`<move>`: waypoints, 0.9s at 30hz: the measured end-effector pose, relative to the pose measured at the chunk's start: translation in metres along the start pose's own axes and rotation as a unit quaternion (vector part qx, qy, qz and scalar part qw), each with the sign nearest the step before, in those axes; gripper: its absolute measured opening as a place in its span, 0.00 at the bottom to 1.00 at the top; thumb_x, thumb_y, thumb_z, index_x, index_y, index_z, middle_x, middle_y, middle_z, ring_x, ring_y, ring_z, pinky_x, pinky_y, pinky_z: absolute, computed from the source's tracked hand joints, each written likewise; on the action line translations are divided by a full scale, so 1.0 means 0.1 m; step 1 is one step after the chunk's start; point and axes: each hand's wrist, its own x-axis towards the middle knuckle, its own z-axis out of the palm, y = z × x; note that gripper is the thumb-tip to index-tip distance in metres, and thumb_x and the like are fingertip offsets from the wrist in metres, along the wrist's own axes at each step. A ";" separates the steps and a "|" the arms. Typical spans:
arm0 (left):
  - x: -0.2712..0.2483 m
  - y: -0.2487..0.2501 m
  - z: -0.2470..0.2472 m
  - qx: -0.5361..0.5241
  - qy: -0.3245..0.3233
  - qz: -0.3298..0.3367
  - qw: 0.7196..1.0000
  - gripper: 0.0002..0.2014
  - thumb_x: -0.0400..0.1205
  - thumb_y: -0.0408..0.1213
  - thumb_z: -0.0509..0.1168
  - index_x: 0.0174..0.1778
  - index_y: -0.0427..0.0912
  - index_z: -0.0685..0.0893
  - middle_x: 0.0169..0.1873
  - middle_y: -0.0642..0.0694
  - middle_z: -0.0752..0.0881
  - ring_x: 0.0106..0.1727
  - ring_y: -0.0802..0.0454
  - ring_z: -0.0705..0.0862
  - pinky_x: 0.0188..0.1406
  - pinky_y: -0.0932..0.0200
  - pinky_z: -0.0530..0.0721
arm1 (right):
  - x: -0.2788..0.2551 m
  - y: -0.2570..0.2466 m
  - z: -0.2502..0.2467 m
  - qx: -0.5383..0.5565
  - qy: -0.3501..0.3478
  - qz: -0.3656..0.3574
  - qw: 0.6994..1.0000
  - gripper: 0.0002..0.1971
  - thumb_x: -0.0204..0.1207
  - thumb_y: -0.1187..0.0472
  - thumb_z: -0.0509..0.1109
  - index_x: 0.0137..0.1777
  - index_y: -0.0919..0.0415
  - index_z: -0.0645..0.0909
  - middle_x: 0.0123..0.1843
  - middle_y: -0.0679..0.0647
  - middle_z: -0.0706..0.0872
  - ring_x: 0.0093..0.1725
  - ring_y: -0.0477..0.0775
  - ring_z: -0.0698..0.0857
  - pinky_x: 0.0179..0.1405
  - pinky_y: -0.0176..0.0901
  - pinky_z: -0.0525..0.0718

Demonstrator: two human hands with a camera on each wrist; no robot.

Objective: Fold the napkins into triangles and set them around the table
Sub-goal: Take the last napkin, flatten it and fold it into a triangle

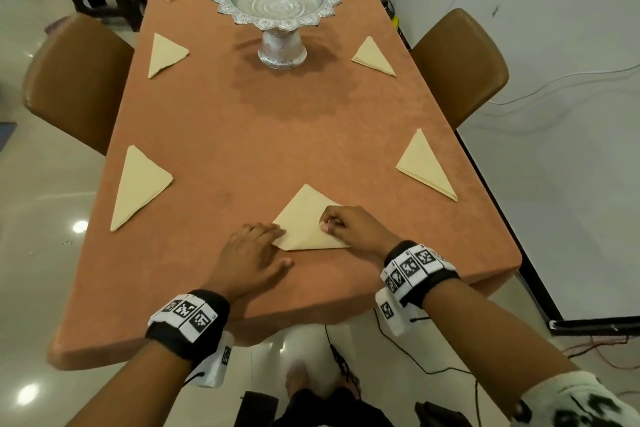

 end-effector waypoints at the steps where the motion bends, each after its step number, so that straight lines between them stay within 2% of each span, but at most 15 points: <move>1: 0.04 0.00 0.00 -0.009 -0.008 -0.013 1.000 0.30 0.75 0.64 0.56 0.64 0.48 0.83 0.60 0.50 0.85 0.59 0.48 0.80 0.56 0.51 0.76 | 0.10 -0.01 -0.06 0.009 -0.006 0.019 1.000 0.06 0.81 0.59 0.67 0.52 0.60 0.83 0.38 0.38 0.79 0.37 0.33 0.76 0.36 0.23 0.70; 3: 0.13 -0.01 0.03 -0.020 0.002 -0.042 0.999 0.21 0.78 0.56 0.63 0.58 0.47 0.87 0.54 0.50 0.87 0.54 0.49 0.81 0.51 0.55 0.74 | 0.31 0.00 -0.15 0.028 -0.005 0.058 0.998 0.07 0.80 0.61 0.68 0.53 0.65 0.83 0.33 0.38 0.75 0.33 0.34 0.74 0.32 0.23 0.70; 5: 0.20 -0.02 0.04 -0.051 0.031 -0.075 0.995 0.12 0.80 0.47 0.68 0.52 0.45 0.89 0.48 0.49 0.88 0.49 0.49 0.82 0.44 0.57 0.74 | 0.47 0.01 -0.19 0.054 -0.002 0.085 0.995 0.08 0.80 0.62 0.69 0.53 0.66 0.83 0.31 0.40 0.76 0.34 0.37 0.75 0.34 0.26 0.71; 8: 0.27 -0.05 0.03 -0.111 0.066 -0.141 0.982 0.08 0.79 0.45 0.69 0.45 0.46 0.90 0.40 0.49 0.88 0.41 0.51 0.82 0.39 0.57 0.77 | 0.59 0.01 -0.20 0.179 0.012 0.120 0.976 0.08 0.81 0.58 0.67 0.49 0.64 0.82 0.36 0.46 0.81 0.36 0.45 0.79 0.37 0.34 0.75; 10: 0.30 -0.08 0.02 -0.146 0.072 -0.170 0.972 0.06 0.78 0.44 0.70 0.43 0.46 0.90 0.39 0.50 0.87 0.40 0.51 0.82 0.40 0.56 0.79 | 0.58 0.01 -0.22 0.262 0.012 0.143 0.954 0.10 0.80 0.56 0.68 0.50 0.65 0.81 0.38 0.49 0.84 0.36 0.44 0.80 0.35 0.31 0.77; 11: 0.31 -0.08 0.02 -0.158 0.071 -0.179 0.968 0.06 0.78 0.43 0.70 0.43 0.46 0.90 0.38 0.50 0.87 0.40 0.51 0.83 0.40 0.55 0.80 | 0.56 0.04 -0.24 0.265 0.006 0.149 0.953 0.12 0.78 0.56 0.71 0.52 0.66 0.82 0.41 0.50 0.85 0.37 0.44 0.81 0.36 0.29 0.77; 13: 0.33 -0.08 0.03 -0.170 0.070 -0.188 0.965 0.05 0.78 0.42 0.71 0.41 0.46 0.90 0.37 0.49 0.87 0.40 0.51 0.83 0.39 0.56 0.79 | 0.53 0.14 -0.25 0.205 -0.005 0.145 0.968 0.15 0.73 0.57 0.76 0.55 0.65 0.83 0.42 0.49 0.85 0.39 0.42 0.81 0.39 0.25 0.74; 14: 0.34 -0.08 0.04 -0.172 0.071 -0.192 0.964 0.05 0.77 0.42 0.71 0.40 0.46 0.89 0.37 0.49 0.87 0.40 0.51 0.82 0.38 0.56 0.78 | 0.52 0.17 -0.24 0.154 -0.005 0.142 0.978 0.13 0.72 0.58 0.77 0.54 0.64 0.84 0.38 0.46 0.83 0.37 0.40 0.79 0.36 0.22 0.72; 16: 0.35 -0.07 0.05 -0.176 0.076 -0.201 0.961 0.04 0.77 0.42 0.71 0.39 0.47 0.88 0.37 0.49 0.86 0.39 0.51 0.82 0.38 0.56 0.77 | 0.51 0.23 -0.20 0.078 0.016 0.142 0.987 0.10 0.72 0.60 0.77 0.51 0.62 0.86 0.32 0.41 0.80 0.33 0.37 0.76 0.30 0.21 0.71; 19: 0.36 -0.07 0.08 -0.168 0.087 -0.215 0.958 0.04 0.76 0.43 0.71 0.38 0.48 0.85 0.36 0.50 0.84 0.38 0.53 0.80 0.34 0.57 0.74 | 0.53 0.27 -0.11 0.050 0.074 0.150 0.985 0.04 0.72 0.59 0.77 0.44 0.57 0.85 0.32 0.41 0.80 0.33 0.38 0.77 0.29 0.25 0.69; 21: 0.37 -0.07 0.10 -0.163 0.090 -0.223 0.957 0.04 0.77 0.43 0.70 0.38 0.48 0.85 0.37 0.51 0.83 0.38 0.53 0.79 0.33 0.57 0.72 | 0.54 0.28 -0.04 0.043 0.105 0.162 0.980 0.04 0.72 0.58 0.76 0.42 0.56 0.84 0.31 0.41 0.80 0.34 0.43 0.78 0.31 0.32 0.70; 23: 0.39 -0.05 0.10 -0.163 0.089 -0.234 0.954 0.05 0.77 0.43 0.70 0.38 0.47 0.85 0.36 0.51 0.84 0.37 0.53 0.80 0.33 0.57 0.74 | 0.54 0.25 0.01 0.033 0.128 0.173 0.976 0.05 0.72 0.58 0.76 0.43 0.57 0.84 0.31 0.42 0.79 0.36 0.46 0.79 0.33 0.38 0.71; 27: 0.40 -0.06 0.09 -0.172 0.099 -0.263 0.944 0.05 0.75 0.42 0.72 0.35 0.47 0.85 0.32 0.51 0.85 0.36 0.51 0.82 0.35 0.55 0.79 | 0.59 0.20 0.05 0.006 0.154 0.172 0.973 0.06 0.72 0.57 0.75 0.44 0.58 0.84 0.34 0.45 0.80 0.39 0.49 0.80 0.36 0.40 0.70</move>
